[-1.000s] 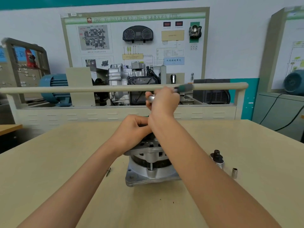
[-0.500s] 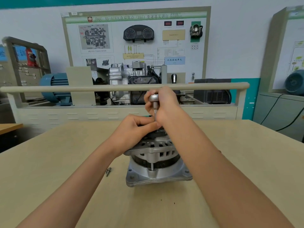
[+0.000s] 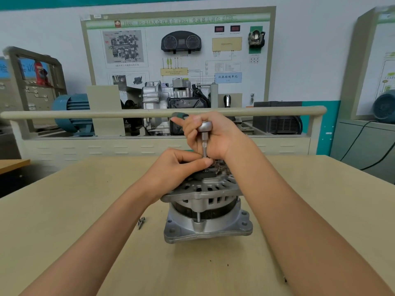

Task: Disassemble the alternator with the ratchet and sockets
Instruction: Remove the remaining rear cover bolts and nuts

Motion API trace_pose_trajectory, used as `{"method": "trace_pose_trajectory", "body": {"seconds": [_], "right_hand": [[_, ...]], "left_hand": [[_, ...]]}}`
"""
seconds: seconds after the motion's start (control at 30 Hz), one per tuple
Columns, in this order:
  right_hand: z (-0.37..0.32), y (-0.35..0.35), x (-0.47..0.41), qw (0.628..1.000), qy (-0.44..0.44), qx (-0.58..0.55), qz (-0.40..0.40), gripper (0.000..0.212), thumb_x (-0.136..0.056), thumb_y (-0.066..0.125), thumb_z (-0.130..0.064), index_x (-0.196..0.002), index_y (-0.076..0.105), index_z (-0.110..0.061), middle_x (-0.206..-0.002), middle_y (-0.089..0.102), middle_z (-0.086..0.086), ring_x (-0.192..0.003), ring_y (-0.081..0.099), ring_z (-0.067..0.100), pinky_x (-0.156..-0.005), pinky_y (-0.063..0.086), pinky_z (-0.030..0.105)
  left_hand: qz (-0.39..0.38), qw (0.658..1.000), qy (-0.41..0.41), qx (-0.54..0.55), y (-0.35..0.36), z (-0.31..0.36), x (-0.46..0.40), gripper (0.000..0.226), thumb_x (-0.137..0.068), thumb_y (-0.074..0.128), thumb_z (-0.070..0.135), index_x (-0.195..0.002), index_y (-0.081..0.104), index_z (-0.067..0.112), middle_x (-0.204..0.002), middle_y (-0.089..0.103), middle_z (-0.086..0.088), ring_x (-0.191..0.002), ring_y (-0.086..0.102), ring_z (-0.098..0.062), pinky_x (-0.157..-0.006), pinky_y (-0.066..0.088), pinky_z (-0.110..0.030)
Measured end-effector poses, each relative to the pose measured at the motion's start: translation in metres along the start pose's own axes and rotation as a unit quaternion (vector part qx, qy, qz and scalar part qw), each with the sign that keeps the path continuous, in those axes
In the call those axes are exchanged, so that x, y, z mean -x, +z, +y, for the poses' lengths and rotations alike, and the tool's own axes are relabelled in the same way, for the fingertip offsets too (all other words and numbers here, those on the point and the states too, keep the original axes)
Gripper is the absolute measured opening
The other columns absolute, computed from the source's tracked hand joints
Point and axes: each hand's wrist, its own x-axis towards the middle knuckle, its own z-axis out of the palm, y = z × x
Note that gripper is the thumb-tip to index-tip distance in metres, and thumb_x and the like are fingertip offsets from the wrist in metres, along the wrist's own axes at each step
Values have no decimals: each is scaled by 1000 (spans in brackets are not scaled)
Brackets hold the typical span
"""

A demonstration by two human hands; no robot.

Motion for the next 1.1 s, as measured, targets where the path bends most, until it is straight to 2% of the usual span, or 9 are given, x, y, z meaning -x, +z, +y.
{"method": "trace_pose_trajectory", "body": {"seconds": [0.07, 0.13, 0.2, 0.3, 0.43, 0.7, 0.8, 0.93, 1.1], "right_hand": [[10, 7, 0, 986, -128, -9, 106, 26, -98, 28, -8, -88, 51, -3, -48, 49, 1, -31, 47, 4, -34, 38, 14], [22, 10, -1, 928, -293, -17, 227, 24, -103, 23, -17, -94, 43, -7, -69, 52, 6, -36, 52, 7, -36, 40, 17], [25, 12, 4, 904, -347, -46, 246, 18, -103, 22, -18, -106, 37, -8, -76, 50, 4, -45, 54, 10, -43, 46, 22], [9, 15, 14, 934, -276, -106, 199, 16, -101, 23, -11, -110, 37, -10, -66, 51, 2, -49, 52, 13, -60, 53, 28], [-8, 13, 12, 968, -141, -69, 193, 26, -97, 26, -10, -81, 46, -6, -41, 40, 2, -27, 35, 8, -37, 38, 15], [-25, -2, -4, 992, 107, 65, -6, 31, -98, 35, -13, -99, 55, 11, -37, 34, -5, -24, 32, 3, -28, 29, 10], [-16, 7, -2, 998, 41, 36, 44, 28, -98, 32, -9, -90, 55, 5, -35, 34, -5, -24, 31, 2, -28, 29, 10], [6, 16, -2, 935, -246, -27, 255, 25, -95, 27, -4, -75, 40, -12, -46, 42, 2, -22, 34, 4, -32, 29, 14], [-3, 16, -1, 976, -118, -12, 185, 25, -97, 26, -10, -77, 41, -7, -32, 37, -1, -22, 32, 4, -29, 28, 10]], "left_hand": [[-4, 1000, 6, 14, 2, 1, 0, 14, -85, 64, 25, -83, 79, 26, -84, 75, -1, -78, 68, -6, -68, 51, -14], [-3, 1000, 19, 17, 3, 3, 1, 27, -87, 63, 18, -72, 77, 36, -76, 74, 12, -71, 67, 3, -62, 47, -7], [3, 1000, 23, 12, 5, 5, 0, 31, -86, 63, 16, -68, 76, 38, -72, 73, 14, -67, 67, 5, -59, 46, -6], [10, 1000, 12, 26, 6, 6, 0, 14, -83, 67, 22, -79, 78, 29, -79, 75, 7, -73, 70, -4, -63, 50, -11], [-10, 1000, -5, 26, 3, 6, -2, 19, -87, 64, 27, -102, 75, 23, -94, 75, 8, -89, 69, -5, -75, 51, -11], [-21, 999, -20, 43, -1, 7, -2, 18, -84, 65, 28, -99, 75, 25, -93, 75, 9, -88, 68, -1, -68, 47, -7], [0, 998, -18, 67, 0, 5, -3, 26, -70, 70, 34, -92, 77, 22, -88, 75, 4, -81, 70, -4, -65, 49, -10], [16, 997, -6, 72, 0, 1, -5, 8, -72, 73, 22, -72, 78, 27, -77, 75, 5, -70, 70, -5, -60, 50, -12], [-9, 999, -18, 48, -1, 4, -5, 20, -68, 71, 37, -82, 78, 25, -86, 75, -3, -79, 70, -12, -70, 54, -20]]}}
